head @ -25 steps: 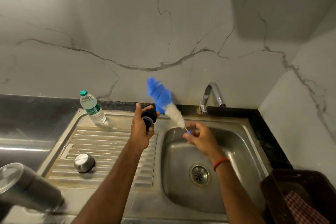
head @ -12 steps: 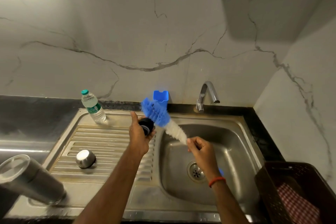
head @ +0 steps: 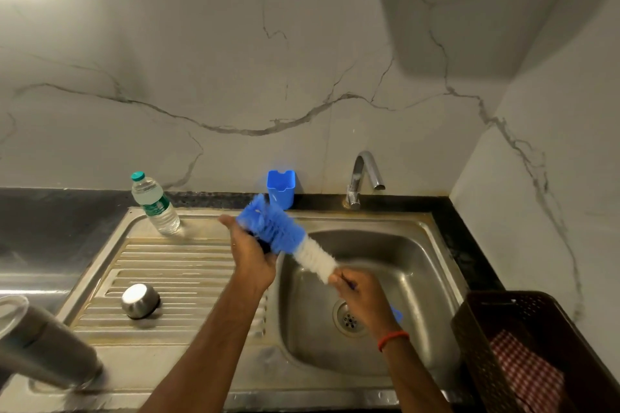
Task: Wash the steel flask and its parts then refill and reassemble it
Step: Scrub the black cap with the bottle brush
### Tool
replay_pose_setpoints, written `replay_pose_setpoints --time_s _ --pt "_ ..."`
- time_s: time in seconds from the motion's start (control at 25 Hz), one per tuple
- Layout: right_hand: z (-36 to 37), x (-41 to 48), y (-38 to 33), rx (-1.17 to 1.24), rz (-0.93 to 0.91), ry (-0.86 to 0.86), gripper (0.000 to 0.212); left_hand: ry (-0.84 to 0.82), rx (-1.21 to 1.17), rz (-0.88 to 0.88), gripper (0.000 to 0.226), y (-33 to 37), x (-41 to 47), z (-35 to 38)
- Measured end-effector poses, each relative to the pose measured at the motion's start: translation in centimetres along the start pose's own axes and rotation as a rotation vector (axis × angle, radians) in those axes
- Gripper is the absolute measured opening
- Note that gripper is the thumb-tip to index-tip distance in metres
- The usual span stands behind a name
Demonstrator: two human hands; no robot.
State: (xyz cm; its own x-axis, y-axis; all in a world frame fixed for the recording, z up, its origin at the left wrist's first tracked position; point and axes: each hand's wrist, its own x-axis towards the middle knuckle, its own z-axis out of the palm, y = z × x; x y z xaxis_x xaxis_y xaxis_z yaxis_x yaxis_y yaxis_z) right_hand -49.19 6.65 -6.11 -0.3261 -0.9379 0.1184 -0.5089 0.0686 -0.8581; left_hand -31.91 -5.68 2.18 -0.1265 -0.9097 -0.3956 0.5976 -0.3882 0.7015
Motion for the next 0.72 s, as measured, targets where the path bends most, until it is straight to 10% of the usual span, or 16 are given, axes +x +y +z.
replay_pose_setpoints --time_s 0.36,0.52,0.72 --pt "-1.9 0.4 -0.9 -0.087 -0.138 0.007 0.018 -0.020 0.065 0.011 0.089 -1.5 -1.0 1.7" --pt "-3.0 -1.0 2.9 -0.067 -0.094 0.023 0.054 -0.009 -0.057 0.038 0.091 -0.1 0.3 1.4" --pt "-2.8 1.8 -1.2 -0.130 -0.233 0.065 0.024 -0.053 0.067 0.041 0.103 -2.1 -1.5 3.7"
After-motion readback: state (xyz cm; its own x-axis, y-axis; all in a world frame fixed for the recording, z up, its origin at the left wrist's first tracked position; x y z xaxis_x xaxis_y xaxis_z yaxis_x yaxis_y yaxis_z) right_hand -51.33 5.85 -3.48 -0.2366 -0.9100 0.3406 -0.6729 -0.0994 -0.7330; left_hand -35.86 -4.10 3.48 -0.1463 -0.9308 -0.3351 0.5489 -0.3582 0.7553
